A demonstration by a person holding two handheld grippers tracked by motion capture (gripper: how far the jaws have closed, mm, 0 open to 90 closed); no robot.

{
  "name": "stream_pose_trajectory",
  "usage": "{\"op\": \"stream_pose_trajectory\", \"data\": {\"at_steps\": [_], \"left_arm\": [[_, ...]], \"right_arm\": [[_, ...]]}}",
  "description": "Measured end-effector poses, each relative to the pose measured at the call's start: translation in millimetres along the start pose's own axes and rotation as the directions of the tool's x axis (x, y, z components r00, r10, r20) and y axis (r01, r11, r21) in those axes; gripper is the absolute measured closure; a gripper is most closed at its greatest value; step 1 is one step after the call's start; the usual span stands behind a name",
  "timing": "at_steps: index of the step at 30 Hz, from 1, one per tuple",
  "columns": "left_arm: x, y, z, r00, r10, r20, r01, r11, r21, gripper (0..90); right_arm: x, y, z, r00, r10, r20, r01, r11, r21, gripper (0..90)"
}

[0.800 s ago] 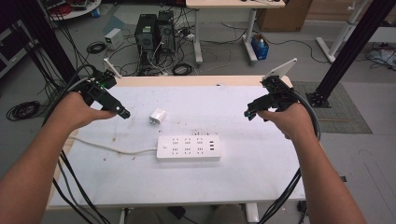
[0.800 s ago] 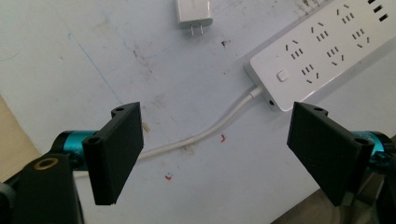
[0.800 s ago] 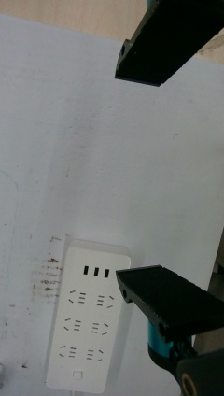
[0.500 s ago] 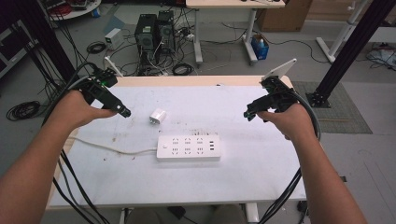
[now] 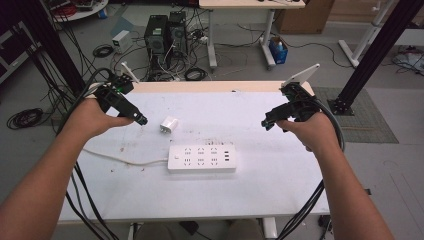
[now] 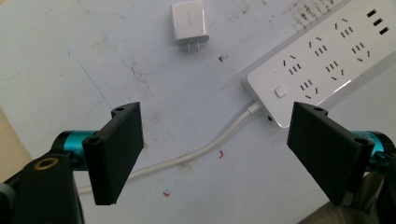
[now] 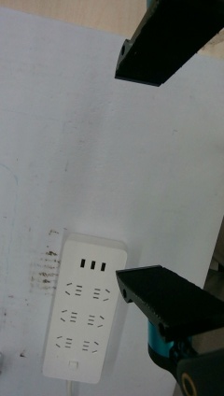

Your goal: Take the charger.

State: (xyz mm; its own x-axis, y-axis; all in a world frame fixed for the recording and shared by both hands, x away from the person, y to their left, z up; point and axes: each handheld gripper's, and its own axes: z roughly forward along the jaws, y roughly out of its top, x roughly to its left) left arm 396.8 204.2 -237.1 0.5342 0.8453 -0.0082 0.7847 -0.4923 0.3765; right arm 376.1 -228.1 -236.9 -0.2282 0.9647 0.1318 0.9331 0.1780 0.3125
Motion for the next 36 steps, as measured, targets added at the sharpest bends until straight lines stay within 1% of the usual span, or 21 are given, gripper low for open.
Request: {"op": "stream_pose_trajectory", "data": {"at_steps": [1,2,3,5,7,9,10,11,16,17,18,20,22,25,26,27,29,33,36], "left_arm": [[-0.8,2.6,4.0,1.0,0.0,-0.002,0.0,0.9999,-0.015,18.6],[-0.8,2.6,4.0,1.0,0.0,-0.002,0.0,0.9999,-0.015,18.6],[-1.8,3.9,6.1,1.0,-0.006,-0.004,0.006,0.9998,-0.02,18.6],[-3.9,6.8,11.2,0.9999,-0.004,-0.013,0.003,0.9995,-0.031,18.6],[-6.2,9.8,16.0,0.9996,0.004,-0.029,-0.006,0.9991,-0.043,18.6],[-8.3,12.4,20.9,0.9984,-0.004,-0.056,0.001,0.998,-0.064,18.6],[-9.2,13.5,23.6,0.9985,-0.011,-0.053,0.007,0.9975,-0.07,18.6],[-9.8,14.8,26.4,0.9989,-0.007,-0.046,0.004,0.9976,-0.069,18.6],[-13.5,20.1,42.5,0.999,-0.024,-0.039,0.021,0.9974,-0.069,18.6],[-13.1,20.8,45.8,0.9993,-0.023,-0.03,0.021,0.9974,-0.069,18.6],[-12.8,21.3,49.2,0.9993,-0.031,-0.02,0.029,0.9973,-0.067,18.6],[-11.9,22.2,56.2,0.9989,-0.044,-0.015,0.043,0.9969,-0.067,18.6],[-11.6,23.1,62.1,0.9983,-0.053,-0.026,0.051,0.9961,-0.071,18.6],[-10.9,25.0,69.8,0.9966,-0.077,-0.028,0.075,0.9943,-0.077,18.6],[-10.4,25.7,71.7,0.9968,-0.074,-0.032,0.071,0.9944,-0.079,18.6],[-10.4,26.3,74.2,0.9967,-0.078,-0.026,0.075,0.994,-0.079,18.6],[-10.2,27.8,80.3,0.9964,-0.078,-0.033,0.075,0.9946,-0.071,18.6],[-9.4,30.6,94.4,0.9962,-0.084,-0.02,0.083,0.9949,-0.057,18.6],[-9.0,33.1,107.4,0.996,-0.086,-0.023,0.085,0.9956,-0.04,18.6]], "right_arm": [[0.3,-2.0,-0.1,1.0,-0.001,-0.001,0.001,1.0,-0.001,4.4],[0.3,-2.0,-0.1,1.0,-0.001,-0.001,0.001,1.0,-0.001,4.4],[0.9,-3.0,-0.1,1.0,0.001,-0.002,-0.001,1.0,0.0,4.4],[1.3,-5.4,-0.2,1.0,-0.005,0.0,0.005,1.0,0.001,4.4],[1.1,-6.0,-0.3,0.9999,-0.01,-0.002,0.01,1.0,0.0,4.4],[1.7,-7.5,-0.3,0.9999,-0.012,-0.003,0.012,1.0,-0.008,4.4],[1.7,-7.5,-0.3,0.9999,-0.012,-0.003,0.012,1.0,-0.008,4.4],[1.7,-7.9,0.1,0.9999,-0.013,-0.004,0.013,1.0,-0.007,4.4],[2.6,-9.8,5.7,0.9998,-0.021,-0.006,0.021,1.0,-0.001,4.4],[3.2,-10.1,6.5,0.9997,-0.021,-0.008,0.021,1.0,0.001,4.4],[4.2,-10.8,7.6,0.9996,-0.024,-0.011,0.024,1.0,0.001,4.4],[4.8,-11.0,8.0,0.9996,-0.027,-0.009,0.027,1.0,0.001,4.4],[6.6,-11.5,7.8,0.9994,-0.031,-0.011,0.031,1.0,-0.002,4.4],[9.4,-12.3,6.8,0.9987,-0.047,-0.019,0.047,0.999,-0.004,4.4],[9.4,-12.3,6.8,0.9987,-0.047,-0.019,0.047,0.999,-0.004,4.4],[9.6,-12.4,6.8,0.9986,-0.05,-0.019,0.05,0.999,-0.006,4.4],[10.1,-12.7,7.1,0.9988,-0.046,-0.019,0.046,0.999,-0.002,4.4],[8.8,-14.0,8.3,0.9986,-0.046,-0.025,0.046,0.999,-0.004,4.4],[9.1,-15.7,9.7,0.9983,-0.052,-0.028,0.052,0.999,-0.001,4.4]]}}
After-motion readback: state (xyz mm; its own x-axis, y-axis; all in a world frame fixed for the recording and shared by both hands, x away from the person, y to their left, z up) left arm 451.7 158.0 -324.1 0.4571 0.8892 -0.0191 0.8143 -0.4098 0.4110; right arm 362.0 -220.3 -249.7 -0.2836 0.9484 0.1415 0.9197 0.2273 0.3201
